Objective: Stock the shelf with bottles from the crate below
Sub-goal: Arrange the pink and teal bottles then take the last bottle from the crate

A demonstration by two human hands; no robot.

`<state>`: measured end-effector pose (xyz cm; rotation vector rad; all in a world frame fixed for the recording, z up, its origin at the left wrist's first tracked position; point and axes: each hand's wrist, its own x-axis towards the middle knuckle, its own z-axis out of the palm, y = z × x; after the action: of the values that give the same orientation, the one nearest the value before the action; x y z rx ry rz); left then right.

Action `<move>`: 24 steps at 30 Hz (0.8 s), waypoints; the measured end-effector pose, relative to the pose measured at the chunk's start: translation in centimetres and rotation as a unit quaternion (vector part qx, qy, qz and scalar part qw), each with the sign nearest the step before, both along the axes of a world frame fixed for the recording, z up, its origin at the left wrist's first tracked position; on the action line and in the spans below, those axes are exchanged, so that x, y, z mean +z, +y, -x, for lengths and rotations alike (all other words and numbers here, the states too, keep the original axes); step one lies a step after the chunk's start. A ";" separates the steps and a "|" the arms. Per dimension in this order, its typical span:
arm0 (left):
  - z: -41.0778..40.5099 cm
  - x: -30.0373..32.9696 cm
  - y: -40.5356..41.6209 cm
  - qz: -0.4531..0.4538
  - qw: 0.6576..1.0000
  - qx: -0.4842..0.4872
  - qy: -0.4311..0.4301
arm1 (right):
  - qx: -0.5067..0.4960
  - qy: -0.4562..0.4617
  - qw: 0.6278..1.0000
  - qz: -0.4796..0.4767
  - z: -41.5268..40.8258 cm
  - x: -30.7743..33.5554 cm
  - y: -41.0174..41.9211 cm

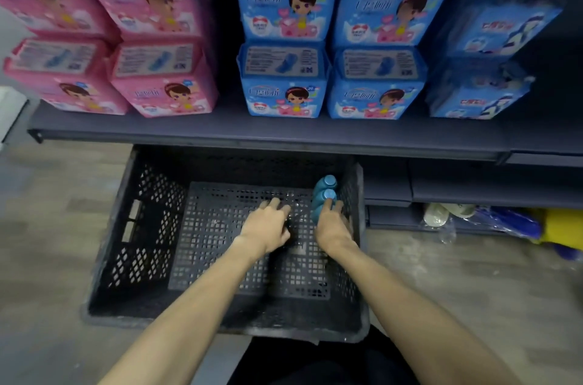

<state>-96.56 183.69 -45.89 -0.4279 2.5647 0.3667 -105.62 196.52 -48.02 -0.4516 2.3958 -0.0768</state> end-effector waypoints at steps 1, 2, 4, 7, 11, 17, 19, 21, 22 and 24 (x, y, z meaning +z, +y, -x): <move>0.0 -0.3 0.2 -0.002 1.000 0.003 -0.005 | -0.015 -0.001 1.000 0.022 0.0 -0.5 0.1; 0.0 -0.5 0.3 -0.002 1.000 0.005 -0.008 | -0.034 -0.005 0.998 0.056 0.0 -0.8 0.2; 0.0 -0.9 0.6 -0.003 1.000 0.005 -0.014 | -0.056 0.001 0.993 0.106 0.0 -1.5 0.5; -0.1 -1.5 0.9 -0.002 1.000 0.004 -0.030 | -0.090 0.007 0.987 0.131 0.0 -2.1 0.4; -0.5 -2.2 1.4 0.000 1.000 0.010 -0.026 | -0.105 -0.034 0.991 0.079 0.1 -2.5 -0.1; -1.4 -2.7 1.7 -0.003 0.999 0.016 -0.041 | -0.078 -0.009 0.996 0.049 0.0 -5.6 0.1; -1.8 -2.8 1.8 -0.003 0.999 0.018 -0.045 | -0.093 -0.015 0.993 0.069 -0.1 -5.9 0.0; -2.2 -3.1 1.8 -0.006 0.998 0.019 -0.051 | -0.072 -0.010 0.994 0.078 -0.2 -6.4 0.1; -2.4 -3.2 1.8 -0.008 0.998 0.020 -0.055 | -0.064 -0.007 0.995 0.073 -0.3 -6.4 0.0; -2.6 -3.5 1.9 -0.012 0.998 0.019 -0.065 | -0.072 -0.033 0.994 0.076 0.0 -6.3 0.1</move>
<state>-93.91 185.61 -49.37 -0.4755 2.4268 0.3706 -105.61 196.64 -54.28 -0.3406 2.3634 -0.3353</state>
